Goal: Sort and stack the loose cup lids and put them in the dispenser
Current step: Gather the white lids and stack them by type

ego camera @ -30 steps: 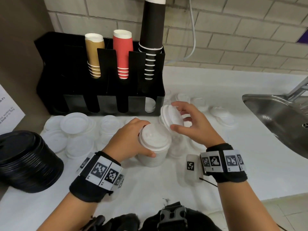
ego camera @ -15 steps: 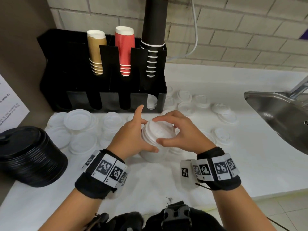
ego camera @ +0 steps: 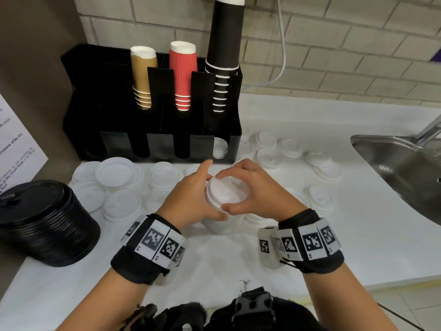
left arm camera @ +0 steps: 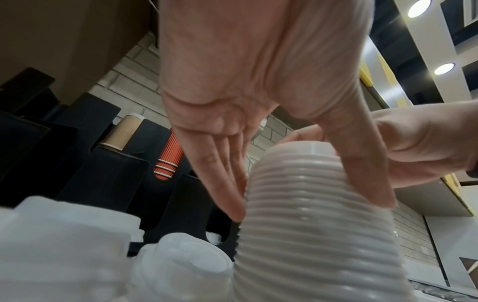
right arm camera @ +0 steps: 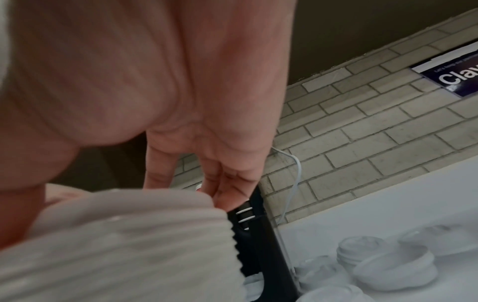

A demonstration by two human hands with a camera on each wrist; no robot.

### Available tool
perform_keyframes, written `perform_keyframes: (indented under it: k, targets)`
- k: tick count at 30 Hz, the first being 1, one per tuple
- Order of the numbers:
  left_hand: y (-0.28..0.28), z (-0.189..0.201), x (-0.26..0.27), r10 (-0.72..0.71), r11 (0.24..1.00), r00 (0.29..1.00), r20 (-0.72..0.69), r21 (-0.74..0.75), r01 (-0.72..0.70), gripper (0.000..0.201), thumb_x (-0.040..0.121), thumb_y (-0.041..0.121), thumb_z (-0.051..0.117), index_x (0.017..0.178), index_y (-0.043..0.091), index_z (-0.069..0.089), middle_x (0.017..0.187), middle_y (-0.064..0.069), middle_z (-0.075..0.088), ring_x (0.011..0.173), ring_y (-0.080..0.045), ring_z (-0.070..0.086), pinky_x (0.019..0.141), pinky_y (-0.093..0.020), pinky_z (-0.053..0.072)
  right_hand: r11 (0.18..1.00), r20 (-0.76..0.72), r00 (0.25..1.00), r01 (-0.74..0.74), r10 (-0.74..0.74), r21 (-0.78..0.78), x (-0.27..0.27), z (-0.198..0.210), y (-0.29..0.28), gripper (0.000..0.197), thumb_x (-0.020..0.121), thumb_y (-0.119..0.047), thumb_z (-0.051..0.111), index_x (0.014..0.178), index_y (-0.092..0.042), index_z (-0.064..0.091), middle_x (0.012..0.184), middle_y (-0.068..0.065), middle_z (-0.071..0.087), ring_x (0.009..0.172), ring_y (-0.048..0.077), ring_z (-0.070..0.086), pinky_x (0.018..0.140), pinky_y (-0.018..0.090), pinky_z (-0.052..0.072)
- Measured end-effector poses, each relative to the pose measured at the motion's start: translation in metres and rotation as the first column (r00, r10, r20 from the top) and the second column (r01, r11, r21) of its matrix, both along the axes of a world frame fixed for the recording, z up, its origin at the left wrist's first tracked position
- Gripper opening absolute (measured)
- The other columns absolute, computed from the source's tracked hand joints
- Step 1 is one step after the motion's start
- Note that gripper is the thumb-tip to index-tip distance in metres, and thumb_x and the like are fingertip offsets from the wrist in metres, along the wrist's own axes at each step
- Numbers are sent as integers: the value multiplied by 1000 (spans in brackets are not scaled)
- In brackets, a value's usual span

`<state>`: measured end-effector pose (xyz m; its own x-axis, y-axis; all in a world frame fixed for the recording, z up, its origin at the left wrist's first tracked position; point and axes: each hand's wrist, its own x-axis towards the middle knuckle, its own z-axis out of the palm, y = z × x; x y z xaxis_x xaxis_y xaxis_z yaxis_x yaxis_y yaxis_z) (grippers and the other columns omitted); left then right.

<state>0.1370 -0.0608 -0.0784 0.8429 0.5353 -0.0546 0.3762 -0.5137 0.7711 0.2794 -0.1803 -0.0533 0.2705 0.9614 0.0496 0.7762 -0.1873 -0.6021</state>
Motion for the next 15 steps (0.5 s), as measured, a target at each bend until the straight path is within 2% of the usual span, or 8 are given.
perform_keyframes:
  k: [2,4,6,8,10,12,13,15]
  targets:
    - [-1,3,-1,-29,999,1000,8,28,29,104,52,36,91,142,32,40,119,19,55,108,-9,56,94,-34,50,1000,-8,1000,-2,2,-7,0,1,0,61,66,-31,85,121,-35,59,114,-6,44,111,12,42,94,19,35]
    - [-1,6,-1,-47,998,998,31,36,46,82,51,42,88,125,37,54,112,19,61,102,-5,58,89,-36,52,999,-27,999,-23,22,-24,1,4,1,61,66,-30,85,120,-35,58,114,-5,44,111,12,42,95,19,37]
    - [0,8,-1,-50,998,998,36,25,49,76,51,43,89,120,37,59,108,18,65,100,-5,60,88,-38,53,995,-60,996,-75,71,-64,9,8,1,57,67,-31,85,117,-37,58,115,-7,48,109,10,47,91,17,41]
    - [2,9,0,-36,999,999,26,23,35,75,51,39,92,118,36,60,109,17,65,101,-8,61,89,-39,52,992,-190,978,-103,87,-73,27,13,4,44,72,-30,82,112,-32,63,115,-8,58,106,9,55,87,16,47]
    - [5,9,1,-22,999,1000,6,26,22,77,49,38,93,118,35,59,112,17,63,102,-11,59,91,-39,51,998,-262,965,4,-21,-63,52,15,13,26,81,-28,75,106,-25,67,111,-8,65,101,12,61,84,14,47]
    - [7,8,2,-22,999,1000,-13,35,22,79,48,39,94,118,35,58,115,18,61,104,-11,58,93,-38,50,977,-120,974,177,-191,-123,83,10,30,17,89,-23,67,105,-22,64,110,-2,62,100,17,60,80,11,44]
    - [8,8,2,-23,999,1000,-20,34,24,79,48,39,94,118,35,57,115,18,61,104,-11,57,93,-37,50,950,-15,970,236,-244,-203,97,6,39,21,92,-22,62,113,-20,62,116,3,58,107,20,57,85,16,42]
    - [8,9,3,-26,999,999,-31,31,27,79,47,39,95,116,36,56,115,19,60,103,-10,57,91,-34,50,855,185,948,316,-261,-412,119,-4,57,38,95,-23,54,133,-22,50,136,11,46,127,29,45,104,33,37]
